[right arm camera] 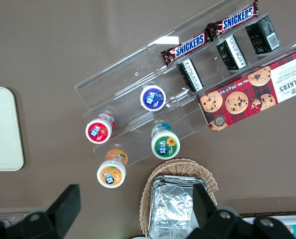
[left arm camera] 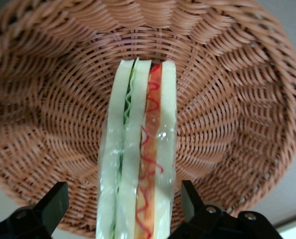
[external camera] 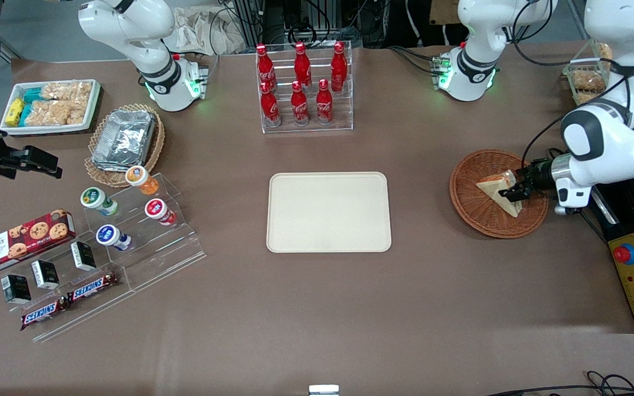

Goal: Place sandwich from basket to tray
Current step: 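Close the left gripper on the sandwich and lift it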

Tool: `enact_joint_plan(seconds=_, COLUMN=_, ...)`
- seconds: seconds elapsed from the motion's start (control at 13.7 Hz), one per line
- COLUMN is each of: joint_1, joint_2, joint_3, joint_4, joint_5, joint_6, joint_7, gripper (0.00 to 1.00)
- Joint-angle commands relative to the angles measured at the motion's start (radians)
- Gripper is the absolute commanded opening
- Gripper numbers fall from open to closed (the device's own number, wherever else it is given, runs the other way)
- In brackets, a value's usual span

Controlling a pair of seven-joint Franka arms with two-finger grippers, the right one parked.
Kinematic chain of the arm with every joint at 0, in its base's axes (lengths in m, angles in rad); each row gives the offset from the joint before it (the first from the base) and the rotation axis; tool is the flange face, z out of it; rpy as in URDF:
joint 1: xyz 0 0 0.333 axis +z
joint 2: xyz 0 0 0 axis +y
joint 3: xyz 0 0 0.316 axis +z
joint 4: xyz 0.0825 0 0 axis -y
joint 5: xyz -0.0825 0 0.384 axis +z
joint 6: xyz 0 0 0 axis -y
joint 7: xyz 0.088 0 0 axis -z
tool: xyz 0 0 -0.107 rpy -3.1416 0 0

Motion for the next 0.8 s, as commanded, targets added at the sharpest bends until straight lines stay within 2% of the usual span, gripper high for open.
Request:
enact_joint_plan(seconds=0.0, joint_1=-0.009, joint_2=0.032, joint_3=-0.006, joint_4=0.007, joint_5=-0.023, joint_6=0.028, joint_7=-0.018, gripper=1.00)
enact_joint_plan(seconds=0.22, joint_1=-0.038, joint_2=0.038, joint_3=-0.006, joint_4=0.009, joint_5=-0.071, joint_6=0.030, joint_7=-0.018, gripper=0.98)
enact_joint_plan(seconds=0.29, joint_1=-0.041, joint_2=0.037, joint_3=-0.004, joint_4=0.009, joint_5=-0.074, joint_6=0.033, joint_7=-0.018, gripper=0.92)
enact_joint_plan(seconds=0.51, joint_1=-0.041, joint_2=0.037, joint_3=-0.004, joint_4=0.010, joint_5=-0.089, joint_6=0.033, joint_7=-0.020, gripper=0.70)
enact_joint_plan(seconds=0.66, joint_1=-0.037, joint_2=0.035, joint_3=-0.001, joint_4=0.013, joint_5=-0.086, joint_6=0.032, joint_7=-0.012, gripper=0.43)
enact_joint_plan(seconds=0.73, joint_1=-0.035, joint_2=0.027, joint_3=0.000, joint_4=0.015, joint_5=-0.079, joint_6=0.027, joint_7=-0.013, gripper=0.36)
